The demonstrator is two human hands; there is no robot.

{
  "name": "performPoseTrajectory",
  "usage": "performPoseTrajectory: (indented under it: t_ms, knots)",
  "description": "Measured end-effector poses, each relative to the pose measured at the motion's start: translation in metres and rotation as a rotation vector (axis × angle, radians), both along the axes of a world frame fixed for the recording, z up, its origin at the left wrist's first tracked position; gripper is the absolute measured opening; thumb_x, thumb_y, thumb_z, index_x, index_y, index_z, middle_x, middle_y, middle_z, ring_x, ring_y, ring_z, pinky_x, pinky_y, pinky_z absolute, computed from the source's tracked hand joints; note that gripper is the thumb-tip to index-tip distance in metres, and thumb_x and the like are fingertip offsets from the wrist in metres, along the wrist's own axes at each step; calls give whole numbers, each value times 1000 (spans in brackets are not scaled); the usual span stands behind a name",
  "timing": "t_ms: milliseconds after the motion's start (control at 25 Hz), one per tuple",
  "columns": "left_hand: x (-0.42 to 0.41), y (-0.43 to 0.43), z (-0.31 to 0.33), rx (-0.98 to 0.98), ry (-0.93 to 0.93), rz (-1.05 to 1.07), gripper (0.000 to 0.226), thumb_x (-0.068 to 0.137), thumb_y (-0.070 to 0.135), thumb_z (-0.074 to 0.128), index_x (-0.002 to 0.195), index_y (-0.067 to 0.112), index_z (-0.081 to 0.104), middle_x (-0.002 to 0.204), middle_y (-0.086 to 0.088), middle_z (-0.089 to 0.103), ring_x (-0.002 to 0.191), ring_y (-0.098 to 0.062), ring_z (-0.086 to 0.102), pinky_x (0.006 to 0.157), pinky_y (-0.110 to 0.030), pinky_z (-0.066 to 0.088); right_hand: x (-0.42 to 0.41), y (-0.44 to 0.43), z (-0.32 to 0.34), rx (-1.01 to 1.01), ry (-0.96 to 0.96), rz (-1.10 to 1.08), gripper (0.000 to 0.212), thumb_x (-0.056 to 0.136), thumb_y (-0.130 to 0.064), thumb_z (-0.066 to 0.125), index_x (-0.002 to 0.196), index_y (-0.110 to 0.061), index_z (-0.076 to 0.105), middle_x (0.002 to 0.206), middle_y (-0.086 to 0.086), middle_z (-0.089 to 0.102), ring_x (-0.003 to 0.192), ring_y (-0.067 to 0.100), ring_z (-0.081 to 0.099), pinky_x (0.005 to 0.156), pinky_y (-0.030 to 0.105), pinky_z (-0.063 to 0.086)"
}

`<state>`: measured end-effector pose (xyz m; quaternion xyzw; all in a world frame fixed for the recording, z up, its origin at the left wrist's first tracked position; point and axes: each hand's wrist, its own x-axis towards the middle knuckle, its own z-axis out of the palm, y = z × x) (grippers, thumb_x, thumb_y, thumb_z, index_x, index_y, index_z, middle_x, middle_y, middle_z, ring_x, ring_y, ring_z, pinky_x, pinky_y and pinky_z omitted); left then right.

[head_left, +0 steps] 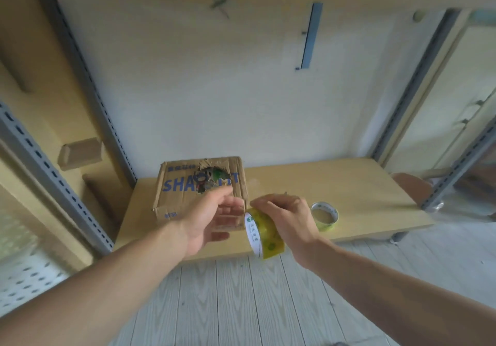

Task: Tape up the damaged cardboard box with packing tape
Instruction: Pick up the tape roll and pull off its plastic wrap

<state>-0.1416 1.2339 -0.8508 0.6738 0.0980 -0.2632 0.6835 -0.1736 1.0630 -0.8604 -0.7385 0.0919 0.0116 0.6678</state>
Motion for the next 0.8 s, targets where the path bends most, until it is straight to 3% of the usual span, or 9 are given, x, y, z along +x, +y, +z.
performPoseTrajectory:
  t_ms: [160,320,400,560,680,800]
  knots:
    - [-42,-2,54,-140,-130,22,47,79,46,68,113,15,77,108,-12,71,100,-23,63,89,-42,46,-35,25,56,15,-126,106,19,92,-16,66,81,-15,81,81,10,76,65,12,63,57,21,50]
    - [-69,-3,79,-246,-254,89,32,81,36,73,107,18,79,113,-6,76,111,-23,67,101,-43,46,-54,42,87,98,-165,101,23,95,-16,64,79,-12,79,71,6,73,58,13,62,52,21,48]
    - [-74,2,81,-267,-284,90,33,78,31,75,107,17,79,113,-4,76,111,-21,67,98,-40,47,-59,43,90,141,-160,68,24,95,-14,62,78,-11,79,70,5,73,59,13,63,53,20,49]
    - [-75,10,67,-195,-309,160,20,97,7,61,105,13,78,111,-10,76,111,-29,69,89,-41,50,-63,46,83,146,-170,88,22,95,-12,62,80,-11,79,74,6,74,64,11,66,56,19,49]
    - [-74,17,61,-180,-320,200,19,99,11,60,100,12,80,112,-13,75,112,-30,69,96,-48,54,-60,51,79,78,-186,110,26,97,-21,63,78,-14,79,69,1,73,60,9,61,55,19,46]
    - [-72,18,62,-91,-394,230,20,96,26,66,90,13,79,104,-13,76,107,-29,70,87,-45,60,-58,51,79,73,-164,139,30,96,-29,64,76,-13,79,62,-1,68,54,9,55,50,19,42]
